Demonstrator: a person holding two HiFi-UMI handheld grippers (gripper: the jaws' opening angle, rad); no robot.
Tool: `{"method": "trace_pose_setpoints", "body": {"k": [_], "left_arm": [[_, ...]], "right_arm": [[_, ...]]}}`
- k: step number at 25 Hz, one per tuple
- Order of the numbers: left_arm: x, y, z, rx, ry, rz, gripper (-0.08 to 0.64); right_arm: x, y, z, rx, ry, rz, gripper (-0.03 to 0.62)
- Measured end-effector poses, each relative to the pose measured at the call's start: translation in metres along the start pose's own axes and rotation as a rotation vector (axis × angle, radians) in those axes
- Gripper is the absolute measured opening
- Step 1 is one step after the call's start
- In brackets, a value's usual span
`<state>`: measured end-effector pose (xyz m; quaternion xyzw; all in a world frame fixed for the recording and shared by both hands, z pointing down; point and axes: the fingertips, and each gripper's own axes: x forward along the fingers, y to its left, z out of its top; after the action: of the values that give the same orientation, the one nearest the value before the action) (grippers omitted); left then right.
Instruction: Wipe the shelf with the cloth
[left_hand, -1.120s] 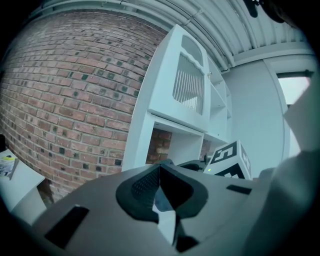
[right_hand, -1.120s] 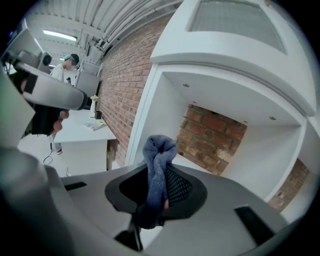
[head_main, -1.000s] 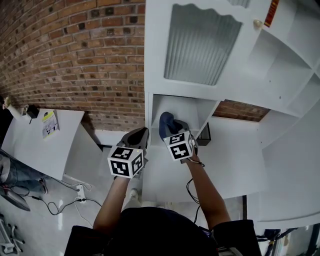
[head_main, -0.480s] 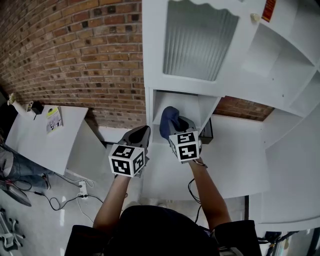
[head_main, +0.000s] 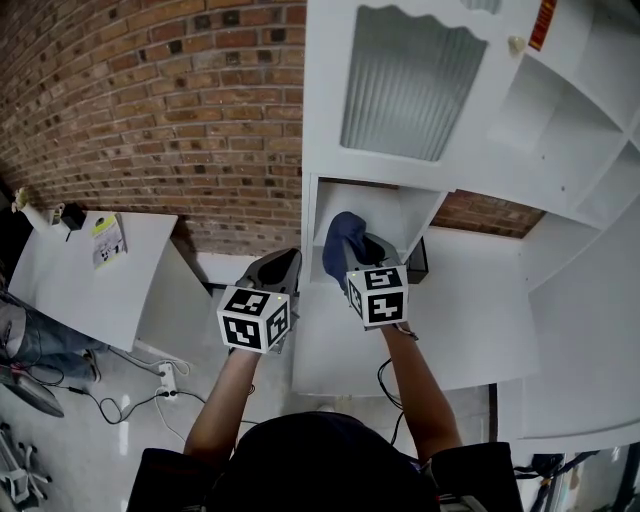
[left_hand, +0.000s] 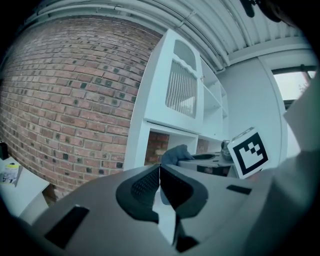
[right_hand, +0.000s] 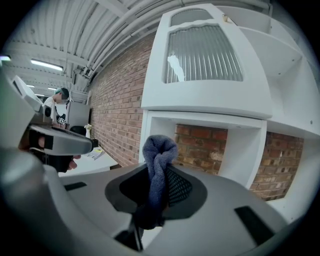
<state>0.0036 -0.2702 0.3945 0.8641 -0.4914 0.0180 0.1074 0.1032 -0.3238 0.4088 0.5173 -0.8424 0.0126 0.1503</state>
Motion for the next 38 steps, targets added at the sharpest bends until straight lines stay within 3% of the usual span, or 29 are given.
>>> {"method": "trace_pose_setpoints", "body": {"k": [25, 38], "left_arm": [[-0.091, -0.008, 0.011, 0.068, -0.048, -0.067, 0.017], [-0.145, -0.014, -0.01, 0.055, -0.03, -0.099, 0.017]], "right_arm": [[-0.089, 0.077, 0.024, 0.075, -0.1, -0.098, 0.086], [-0.132, 0.123, 0.018, 0.11, -0.107, -0.127, 0.086]]}}
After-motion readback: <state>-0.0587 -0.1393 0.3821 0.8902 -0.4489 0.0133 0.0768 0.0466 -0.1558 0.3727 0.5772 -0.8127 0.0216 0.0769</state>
